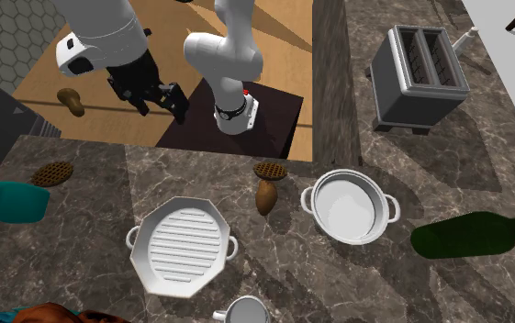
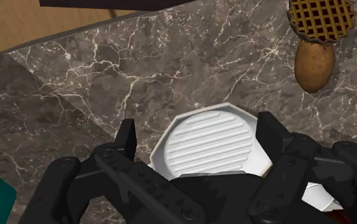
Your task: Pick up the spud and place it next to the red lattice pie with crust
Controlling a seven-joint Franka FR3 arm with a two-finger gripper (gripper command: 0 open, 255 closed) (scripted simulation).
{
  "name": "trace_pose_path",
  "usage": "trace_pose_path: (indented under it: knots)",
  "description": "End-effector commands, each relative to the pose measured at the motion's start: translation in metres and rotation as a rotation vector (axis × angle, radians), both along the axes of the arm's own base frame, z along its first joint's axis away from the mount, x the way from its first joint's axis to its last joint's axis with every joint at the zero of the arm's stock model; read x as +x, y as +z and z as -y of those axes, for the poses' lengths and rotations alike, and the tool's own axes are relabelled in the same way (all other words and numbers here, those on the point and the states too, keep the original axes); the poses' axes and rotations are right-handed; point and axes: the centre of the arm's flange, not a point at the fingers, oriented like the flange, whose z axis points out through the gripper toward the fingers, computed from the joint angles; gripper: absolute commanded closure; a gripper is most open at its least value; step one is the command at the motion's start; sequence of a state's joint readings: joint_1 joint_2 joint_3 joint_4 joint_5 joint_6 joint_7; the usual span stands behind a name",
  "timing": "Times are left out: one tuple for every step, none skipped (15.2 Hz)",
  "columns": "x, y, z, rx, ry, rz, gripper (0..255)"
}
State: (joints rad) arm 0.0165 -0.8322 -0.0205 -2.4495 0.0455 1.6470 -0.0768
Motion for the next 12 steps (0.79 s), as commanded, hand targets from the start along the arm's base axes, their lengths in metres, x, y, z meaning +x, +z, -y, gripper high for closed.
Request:
trace_pose_path:
  knots:
    - [0.000, 0.000, 0.000, 0.000, 0.000, 0.000, 0]
    - [0.000, -0.006, -0.013, -0.009, 0.001, 0.001, 0]
    - [0.001, -0.013, -0.026, -0.019, 0.002, 0.003, 0]
    - [0.001, -0.020, -0.039, -0.028, 0.003, 0.004, 0]
    - [0.001, -0.026, -0.051, -0.037, 0.004, 0.006, 0]
    - [0.002, -0.033, -0.064, -0.046, 0.005, 0.007, 0]
    - [0.002, -0.040, -0.077, -0.056, 0.006, 0.009, 0]
    - [0.002, -0.047, -0.089, -0.065, 0.007, 0.010, 0]
    - [0.003, -0.054, -0.102, -0.074, 0.008, 0.012, 0]
    - [0.003, -0.062, -0.114, -0.084, 0.009, 0.013, 0]
    - [0.003, -0.069, -0.126, -0.093, 0.010, 0.015, 0]
    - [0.004, -0.077, -0.139, -0.102, 0.011, 0.016, 0]
